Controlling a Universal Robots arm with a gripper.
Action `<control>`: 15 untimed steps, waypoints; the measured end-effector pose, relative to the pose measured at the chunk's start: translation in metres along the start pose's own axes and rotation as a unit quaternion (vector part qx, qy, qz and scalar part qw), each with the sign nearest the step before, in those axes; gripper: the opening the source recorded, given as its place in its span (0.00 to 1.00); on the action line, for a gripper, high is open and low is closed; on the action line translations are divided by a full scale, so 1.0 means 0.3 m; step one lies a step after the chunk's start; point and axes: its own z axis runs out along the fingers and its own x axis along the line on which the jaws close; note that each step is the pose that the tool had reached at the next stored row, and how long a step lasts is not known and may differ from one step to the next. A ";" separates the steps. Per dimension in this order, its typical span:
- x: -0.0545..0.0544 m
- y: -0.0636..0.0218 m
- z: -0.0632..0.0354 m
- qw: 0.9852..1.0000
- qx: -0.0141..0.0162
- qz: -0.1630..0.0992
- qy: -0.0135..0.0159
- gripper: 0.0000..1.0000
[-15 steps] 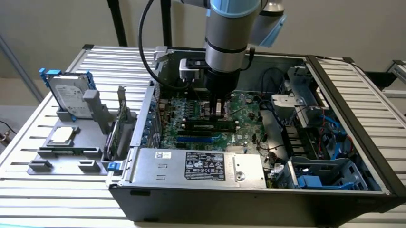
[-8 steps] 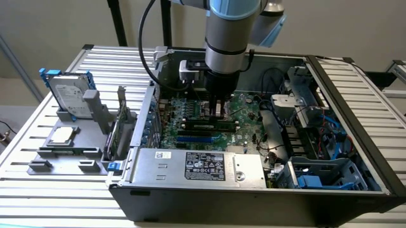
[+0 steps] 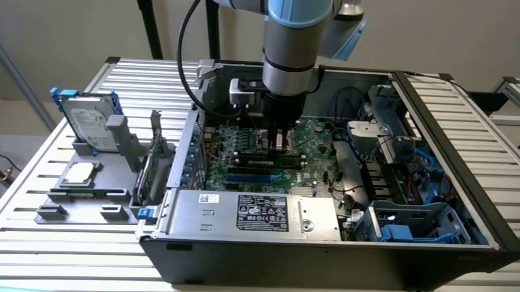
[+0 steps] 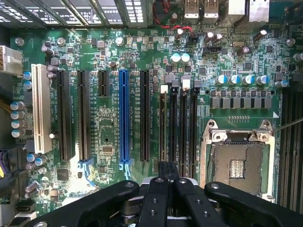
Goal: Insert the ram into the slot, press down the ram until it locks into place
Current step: 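Press down the ram until it locks into place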
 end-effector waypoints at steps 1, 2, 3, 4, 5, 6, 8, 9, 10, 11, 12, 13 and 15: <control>0.000 0.000 -0.001 1.000 0.000 0.000 0.000 0.10; -0.001 0.000 -0.007 1.000 0.000 0.000 -0.001 0.10; -0.001 0.000 -0.016 1.000 0.000 0.000 -0.001 0.10; -0.001 0.001 -0.028 1.000 0.000 0.000 0.000 0.10; -0.001 0.001 -0.039 1.000 0.000 0.000 0.000 0.10; 0.000 0.001 -0.049 1.000 0.000 0.000 0.000 0.10; 0.000 0.001 -0.067 1.000 0.000 0.000 0.000 0.10; 0.000 0.001 -0.077 1.000 0.000 0.000 0.000 0.10; 0.000 0.002 -0.086 1.000 0.000 0.000 0.000 0.10; 0.000 0.002 -0.094 1.000 0.000 0.000 0.000 0.10; 0.000 0.002 -0.098 1.000 0.000 0.000 0.000 0.10; 0.000 0.002 -0.098 1.000 0.000 0.000 0.000 0.10; 0.000 0.002 -0.098 1.000 0.000 0.000 -0.001 0.10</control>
